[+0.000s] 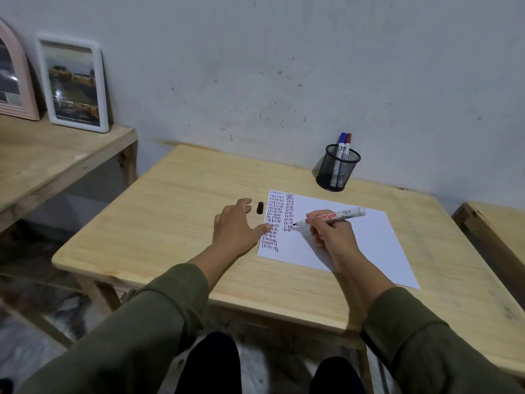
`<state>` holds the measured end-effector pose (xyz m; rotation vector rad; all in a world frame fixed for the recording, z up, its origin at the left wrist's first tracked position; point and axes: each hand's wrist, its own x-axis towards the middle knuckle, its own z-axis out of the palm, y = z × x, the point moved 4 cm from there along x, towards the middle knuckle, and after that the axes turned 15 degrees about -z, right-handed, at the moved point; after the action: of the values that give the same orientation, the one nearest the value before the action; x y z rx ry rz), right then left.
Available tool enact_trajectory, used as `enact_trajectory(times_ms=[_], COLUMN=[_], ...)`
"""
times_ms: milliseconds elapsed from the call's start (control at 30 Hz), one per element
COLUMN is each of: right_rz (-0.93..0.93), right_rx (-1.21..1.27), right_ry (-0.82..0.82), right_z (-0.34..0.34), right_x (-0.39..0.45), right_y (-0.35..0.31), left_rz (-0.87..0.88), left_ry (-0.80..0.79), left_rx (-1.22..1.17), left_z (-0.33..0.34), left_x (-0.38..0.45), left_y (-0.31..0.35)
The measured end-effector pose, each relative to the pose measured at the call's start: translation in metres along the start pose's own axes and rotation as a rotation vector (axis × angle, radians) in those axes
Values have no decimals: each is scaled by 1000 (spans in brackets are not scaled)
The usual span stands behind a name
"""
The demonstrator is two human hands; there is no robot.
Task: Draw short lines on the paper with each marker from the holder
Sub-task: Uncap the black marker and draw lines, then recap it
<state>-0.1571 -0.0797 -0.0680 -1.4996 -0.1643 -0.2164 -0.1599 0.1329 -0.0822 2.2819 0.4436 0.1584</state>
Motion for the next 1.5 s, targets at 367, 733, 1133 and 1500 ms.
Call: enact_trajectory(times_ms=[367,733,1133,1500], right_rz=[-59,-100,-81,-19], right_rx=[-195,-197,-254,-14], right_ry=[-28,-48,-49,19], right_z=[-3,0,-1,-1], right_x=[-1,-3,-3,-4], right_y=[6,4,2,-1], left_rz=[17,22,16,-7], left_ry=[-11,0,0,-3], left_rx=[-26,-28,-22,26], left_z=[-1,-1,-2,0], left_x=[-2,-1,-1,10], left_y=[-4,-4,-3,10])
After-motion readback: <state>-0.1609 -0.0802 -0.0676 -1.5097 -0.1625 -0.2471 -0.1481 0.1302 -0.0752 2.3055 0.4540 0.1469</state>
